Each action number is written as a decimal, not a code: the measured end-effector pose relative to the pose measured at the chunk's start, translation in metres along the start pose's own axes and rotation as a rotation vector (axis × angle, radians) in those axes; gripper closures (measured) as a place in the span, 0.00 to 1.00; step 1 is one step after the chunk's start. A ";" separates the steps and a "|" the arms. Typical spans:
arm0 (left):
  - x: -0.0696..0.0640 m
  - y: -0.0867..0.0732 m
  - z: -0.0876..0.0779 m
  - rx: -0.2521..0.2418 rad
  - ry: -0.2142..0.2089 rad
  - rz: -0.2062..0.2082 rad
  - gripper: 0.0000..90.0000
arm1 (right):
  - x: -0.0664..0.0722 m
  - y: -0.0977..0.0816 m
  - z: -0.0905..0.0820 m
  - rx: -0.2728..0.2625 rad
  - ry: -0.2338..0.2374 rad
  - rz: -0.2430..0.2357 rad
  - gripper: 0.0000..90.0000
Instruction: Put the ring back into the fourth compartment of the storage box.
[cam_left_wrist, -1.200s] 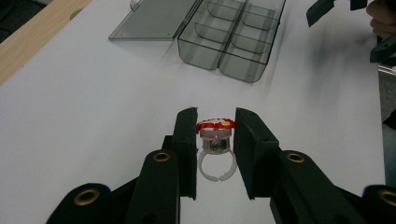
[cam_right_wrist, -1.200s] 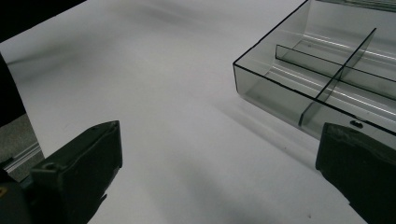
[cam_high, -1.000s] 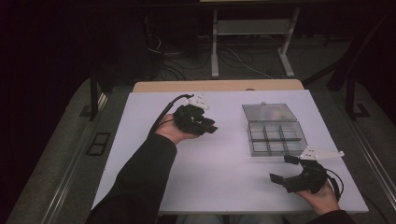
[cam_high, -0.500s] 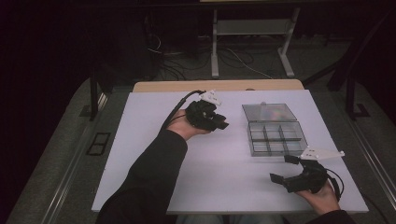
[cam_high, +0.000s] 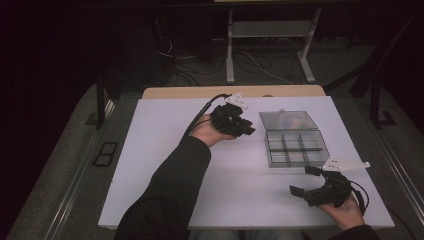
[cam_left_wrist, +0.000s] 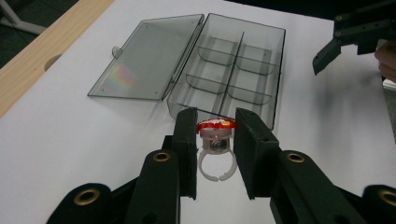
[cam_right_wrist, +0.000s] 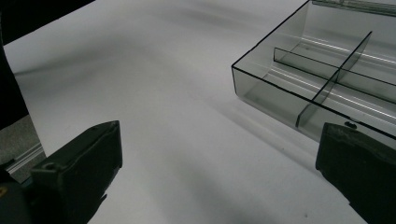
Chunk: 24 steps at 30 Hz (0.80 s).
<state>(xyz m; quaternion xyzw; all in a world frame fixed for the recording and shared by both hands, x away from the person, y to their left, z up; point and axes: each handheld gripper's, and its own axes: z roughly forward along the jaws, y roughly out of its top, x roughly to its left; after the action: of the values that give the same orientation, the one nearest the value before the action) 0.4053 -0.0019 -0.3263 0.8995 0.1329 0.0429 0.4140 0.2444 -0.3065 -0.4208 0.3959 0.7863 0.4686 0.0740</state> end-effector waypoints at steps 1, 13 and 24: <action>0.001 0.001 0.002 -0.002 0.000 -0.003 0.77 | 0.000 0.000 0.000 0.000 0.000 -0.001 0.00; 0.003 0.012 0.026 -0.023 -0.009 -0.009 0.77 | 0.000 0.000 -0.001 -0.001 0.004 0.000 0.00; 0.009 0.011 0.046 -0.055 -0.012 -0.049 0.77 | 0.000 0.000 0.000 -0.002 0.007 0.000 0.00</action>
<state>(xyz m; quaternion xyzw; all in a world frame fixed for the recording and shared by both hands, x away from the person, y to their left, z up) 0.4245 -0.0398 -0.3480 0.8844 0.1513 0.0310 0.4404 0.2445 -0.3065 -0.4204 0.3942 0.7861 0.4706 0.0717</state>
